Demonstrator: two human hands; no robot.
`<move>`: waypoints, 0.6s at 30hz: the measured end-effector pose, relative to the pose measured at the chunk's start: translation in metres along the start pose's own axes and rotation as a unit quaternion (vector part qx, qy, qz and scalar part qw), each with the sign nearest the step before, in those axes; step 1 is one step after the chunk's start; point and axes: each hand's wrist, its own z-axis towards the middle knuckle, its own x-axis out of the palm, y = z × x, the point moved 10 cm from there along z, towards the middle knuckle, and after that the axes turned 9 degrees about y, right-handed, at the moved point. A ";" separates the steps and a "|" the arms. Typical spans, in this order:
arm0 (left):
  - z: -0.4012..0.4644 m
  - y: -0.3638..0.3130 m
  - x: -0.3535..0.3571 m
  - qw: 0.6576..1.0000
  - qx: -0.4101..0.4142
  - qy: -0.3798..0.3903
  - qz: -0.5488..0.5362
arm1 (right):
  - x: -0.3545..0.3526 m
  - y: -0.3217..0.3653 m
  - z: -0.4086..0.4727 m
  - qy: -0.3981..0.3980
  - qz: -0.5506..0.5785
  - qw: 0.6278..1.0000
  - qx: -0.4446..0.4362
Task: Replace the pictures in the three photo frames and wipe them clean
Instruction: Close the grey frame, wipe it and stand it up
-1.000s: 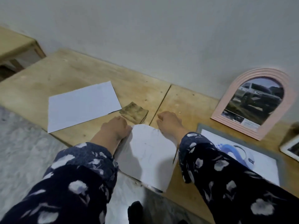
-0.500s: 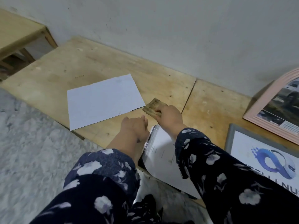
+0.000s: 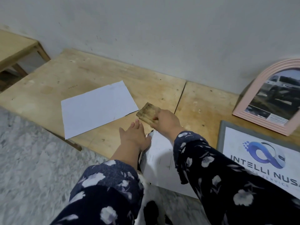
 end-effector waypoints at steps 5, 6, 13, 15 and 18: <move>0.002 0.000 0.004 1.000 -0.005 -0.005 0.013 | 0.005 0.005 0.002 -0.029 -0.062 0.998 -0.016; 0.002 -0.001 0.005 1.000 -0.006 -0.005 0.013 | 0.001 0.005 0.000 -0.036 -0.055 0.998 -0.009; 0.002 -0.004 -0.006 0.998 -0.048 0.022 0.039 | -0.053 -0.039 -0.030 -0.207 0.185 0.958 0.073; -0.001 -0.009 -0.013 0.997 -0.065 0.011 0.048 | -0.061 -0.060 -0.043 -0.210 0.344 0.910 0.096; -0.004 -0.032 -0.026 0.997 -0.045 -0.026 0.050 | -0.070 -0.087 -0.068 -0.193 0.503 0.835 0.115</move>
